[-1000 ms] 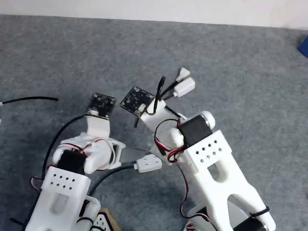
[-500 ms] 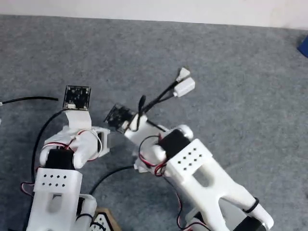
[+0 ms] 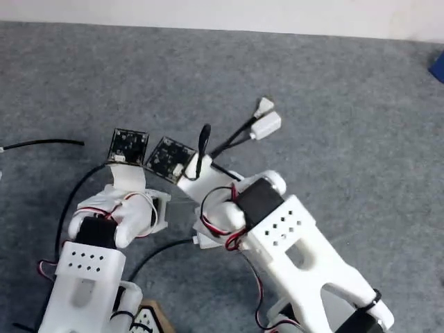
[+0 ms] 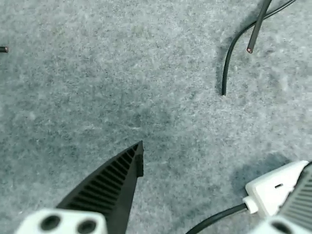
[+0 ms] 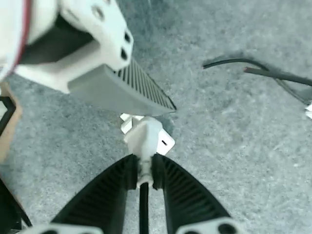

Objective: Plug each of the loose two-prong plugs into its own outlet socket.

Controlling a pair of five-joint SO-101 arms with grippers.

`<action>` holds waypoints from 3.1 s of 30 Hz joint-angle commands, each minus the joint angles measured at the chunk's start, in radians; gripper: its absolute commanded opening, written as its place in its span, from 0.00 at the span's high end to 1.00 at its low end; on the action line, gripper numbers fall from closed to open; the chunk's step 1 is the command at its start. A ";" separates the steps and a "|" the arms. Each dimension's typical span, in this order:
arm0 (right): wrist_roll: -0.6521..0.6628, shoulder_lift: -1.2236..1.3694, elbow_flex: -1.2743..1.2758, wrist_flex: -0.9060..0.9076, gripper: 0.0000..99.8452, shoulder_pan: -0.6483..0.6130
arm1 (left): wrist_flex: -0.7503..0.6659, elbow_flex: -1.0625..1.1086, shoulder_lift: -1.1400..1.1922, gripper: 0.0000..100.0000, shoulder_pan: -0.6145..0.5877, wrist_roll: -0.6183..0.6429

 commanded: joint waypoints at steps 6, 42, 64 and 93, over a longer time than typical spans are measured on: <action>0.038 -0.005 -0.064 0.056 0.99 0.022 | -0.015 -0.001 -0.008 0.54 -0.019 0.002; -0.046 0.358 -0.105 0.027 0.99 0.022 | -0.180 0.079 -0.002 0.54 -0.189 0.006; -0.009 0.429 -0.154 0.054 0.99 0.062 | -0.180 0.079 -0.008 0.54 -0.193 0.005; -0.046 0.561 -0.163 0.030 0.99 -0.050 | -0.180 0.079 -0.008 0.54 -0.196 0.006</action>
